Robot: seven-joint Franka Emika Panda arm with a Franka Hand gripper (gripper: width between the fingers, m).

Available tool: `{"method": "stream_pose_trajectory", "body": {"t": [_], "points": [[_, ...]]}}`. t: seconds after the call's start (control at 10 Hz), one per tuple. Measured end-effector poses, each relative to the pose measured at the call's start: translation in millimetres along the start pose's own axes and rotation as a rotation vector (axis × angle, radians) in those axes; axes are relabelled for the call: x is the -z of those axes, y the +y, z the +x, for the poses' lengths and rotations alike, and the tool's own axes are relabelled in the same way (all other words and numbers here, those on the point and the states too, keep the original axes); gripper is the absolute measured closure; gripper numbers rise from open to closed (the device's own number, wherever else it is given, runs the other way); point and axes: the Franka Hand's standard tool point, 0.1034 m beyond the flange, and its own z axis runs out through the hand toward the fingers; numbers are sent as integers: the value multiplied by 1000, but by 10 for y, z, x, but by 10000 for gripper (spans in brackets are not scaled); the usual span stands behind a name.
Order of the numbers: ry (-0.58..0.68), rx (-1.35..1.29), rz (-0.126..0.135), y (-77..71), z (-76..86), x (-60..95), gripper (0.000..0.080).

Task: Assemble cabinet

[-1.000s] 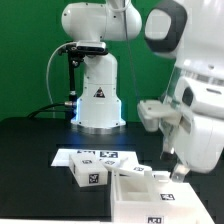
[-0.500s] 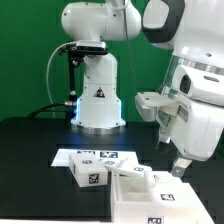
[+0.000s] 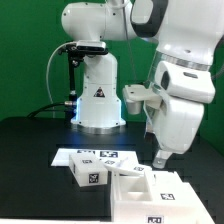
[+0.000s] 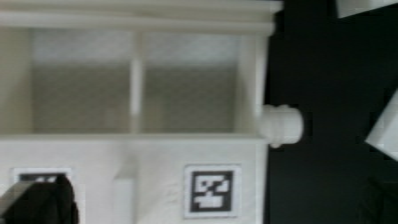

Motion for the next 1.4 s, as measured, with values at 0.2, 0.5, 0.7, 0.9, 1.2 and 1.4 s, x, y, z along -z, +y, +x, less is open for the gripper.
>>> {"method": "stream_pose_trajectory", "body": {"t": [0.2, 0.5, 0.7, 0.9, 1.2, 1.4], "points": [[-3, -2, 1, -2, -7, -11, 2], [38, -205, -50, 20, -81, -8, 2], [85, -498, -42, -155, -158, -70, 2], [96, -639, -26, -145, -139, -68, 2], [102, -809, -18, -155, -137, -76, 2], [150, -1195, -20, -381, -97, -150, 2]]}}
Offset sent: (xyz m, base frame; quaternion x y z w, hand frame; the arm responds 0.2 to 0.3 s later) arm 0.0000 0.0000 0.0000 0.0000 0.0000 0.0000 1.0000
